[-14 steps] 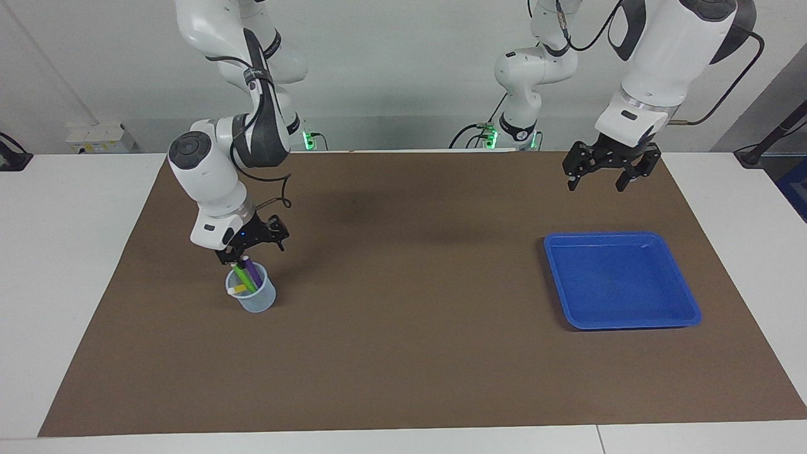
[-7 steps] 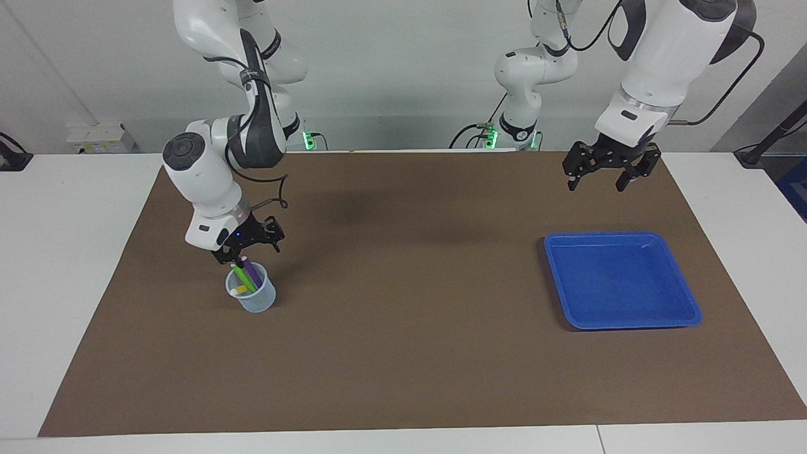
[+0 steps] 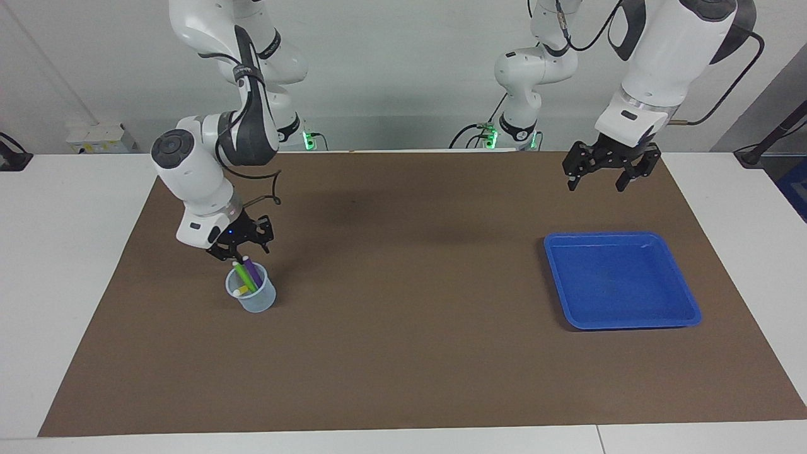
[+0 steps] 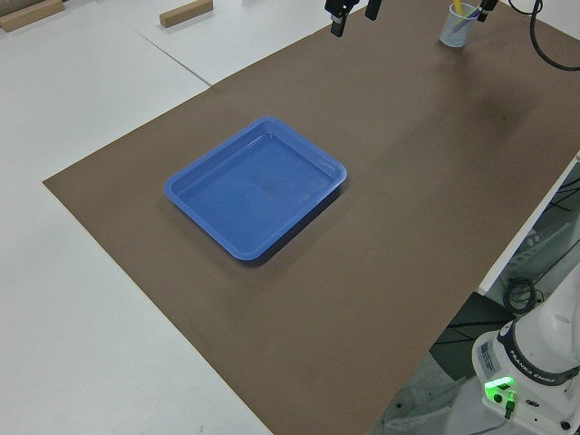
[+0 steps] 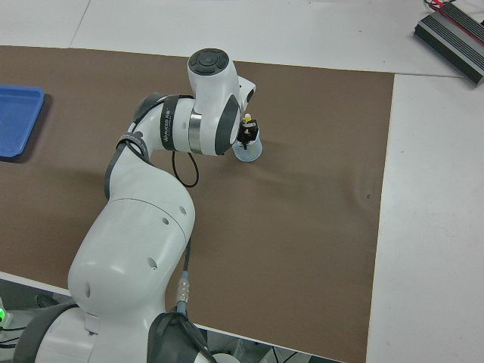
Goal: Right arm passes pens to left for tray arrangement
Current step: 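Reach the right gripper down to the purple pen in the cup, then grasp the purple pen and lift it out of the cup, then carry the purple pen toward the left gripper while the left gripper opens, then close the left gripper on the purple pen beside the right gripper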
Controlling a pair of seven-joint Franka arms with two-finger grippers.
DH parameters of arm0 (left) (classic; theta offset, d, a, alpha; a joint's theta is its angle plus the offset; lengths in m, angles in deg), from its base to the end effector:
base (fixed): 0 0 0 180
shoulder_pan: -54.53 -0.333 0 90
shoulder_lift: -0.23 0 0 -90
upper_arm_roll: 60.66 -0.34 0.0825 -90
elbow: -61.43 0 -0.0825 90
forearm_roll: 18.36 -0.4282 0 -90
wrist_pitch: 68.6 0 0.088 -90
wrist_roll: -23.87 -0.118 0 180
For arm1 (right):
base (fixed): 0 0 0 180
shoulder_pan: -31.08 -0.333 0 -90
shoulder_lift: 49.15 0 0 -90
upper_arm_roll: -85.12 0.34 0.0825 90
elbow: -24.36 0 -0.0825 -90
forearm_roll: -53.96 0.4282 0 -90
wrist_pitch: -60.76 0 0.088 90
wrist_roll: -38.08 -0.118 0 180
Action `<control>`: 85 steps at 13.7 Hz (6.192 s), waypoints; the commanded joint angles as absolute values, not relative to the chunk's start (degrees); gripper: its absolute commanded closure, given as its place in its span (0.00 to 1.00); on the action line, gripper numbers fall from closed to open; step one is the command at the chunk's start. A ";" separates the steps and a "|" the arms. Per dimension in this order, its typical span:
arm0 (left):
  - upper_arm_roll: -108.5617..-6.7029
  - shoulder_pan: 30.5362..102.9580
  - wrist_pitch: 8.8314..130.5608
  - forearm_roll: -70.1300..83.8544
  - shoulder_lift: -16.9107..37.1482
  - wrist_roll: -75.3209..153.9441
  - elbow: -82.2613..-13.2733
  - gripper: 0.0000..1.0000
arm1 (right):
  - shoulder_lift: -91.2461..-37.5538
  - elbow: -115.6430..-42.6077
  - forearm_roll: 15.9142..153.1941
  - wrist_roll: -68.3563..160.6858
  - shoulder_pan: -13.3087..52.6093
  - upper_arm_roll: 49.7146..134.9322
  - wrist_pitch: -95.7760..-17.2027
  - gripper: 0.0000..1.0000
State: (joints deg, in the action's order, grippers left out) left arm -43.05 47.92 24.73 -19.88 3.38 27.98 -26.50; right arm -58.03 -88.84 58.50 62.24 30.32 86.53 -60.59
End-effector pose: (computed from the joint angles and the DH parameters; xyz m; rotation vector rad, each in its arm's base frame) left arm 0.6127 -0.1107 0.6295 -3.1309 0.1888 -0.0671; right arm 0.6266 0.0277 0.3798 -3.0026 -0.6362 -0.0016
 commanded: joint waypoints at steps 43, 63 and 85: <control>-42.38 40.64 33.78 -16.08 -3.55 24.74 -39.29 0.01 | -55.21 -71.53 60.64 60.52 27.21 89.86 -40.49 1.00; -44.23 36.51 26.76 13.89 -5.13 69.86 -43.51 0.01 | -55.12 -72.40 91.37 -3.29 11.92 94.70 -53.93 1.00; -45.10 47.08 30.39 23.03 -8.81 92.98 -51.51 0.03 | -55.91 -73.37 101.95 -21.78 1.54 95.05 -69.50 1.00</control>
State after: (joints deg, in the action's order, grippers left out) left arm -44.37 49.89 34.99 21.78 -6.31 97.97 -49.89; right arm -56.12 -73.03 100.32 -21.45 1.55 94.80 -68.55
